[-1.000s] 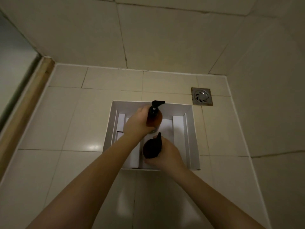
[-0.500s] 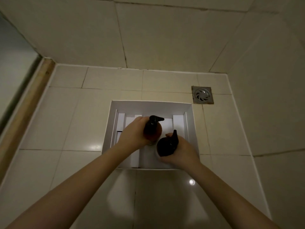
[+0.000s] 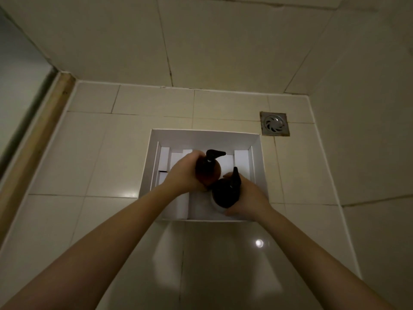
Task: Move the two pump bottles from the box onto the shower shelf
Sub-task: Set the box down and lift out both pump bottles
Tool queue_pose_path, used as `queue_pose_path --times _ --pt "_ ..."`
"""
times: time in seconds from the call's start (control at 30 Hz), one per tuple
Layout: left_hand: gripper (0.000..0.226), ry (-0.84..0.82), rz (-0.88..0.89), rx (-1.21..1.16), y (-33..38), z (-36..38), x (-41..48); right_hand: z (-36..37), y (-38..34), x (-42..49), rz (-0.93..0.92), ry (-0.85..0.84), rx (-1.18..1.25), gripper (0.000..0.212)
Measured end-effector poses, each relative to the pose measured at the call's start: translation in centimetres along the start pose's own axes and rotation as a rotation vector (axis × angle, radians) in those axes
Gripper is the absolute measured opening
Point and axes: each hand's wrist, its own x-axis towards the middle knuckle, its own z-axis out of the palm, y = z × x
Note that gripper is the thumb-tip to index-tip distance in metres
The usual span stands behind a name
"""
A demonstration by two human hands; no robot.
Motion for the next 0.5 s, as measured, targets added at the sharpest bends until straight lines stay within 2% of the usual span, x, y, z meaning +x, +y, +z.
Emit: queue_pose_path --times 0.17,0.33,0.5 --pt "0.078 0.058 -0.045 -0.139 -0.2 -0.9 -1.5 -0.8 0.0 -0.6 -0.064 0.011 0.131 0.070" --pt "0.078 0.118 -0.070 -0.314 1.6 -5.6 -3.4 -4.6 -2.4 -2.0 -0.219 0.070 0.310 0.057" --pt "0.072 0.178 -0.031 -0.419 5.7 -12.9 -5.8 -10.6 -6.9 -3.4 -0.241 0.142 0.445 0.066"
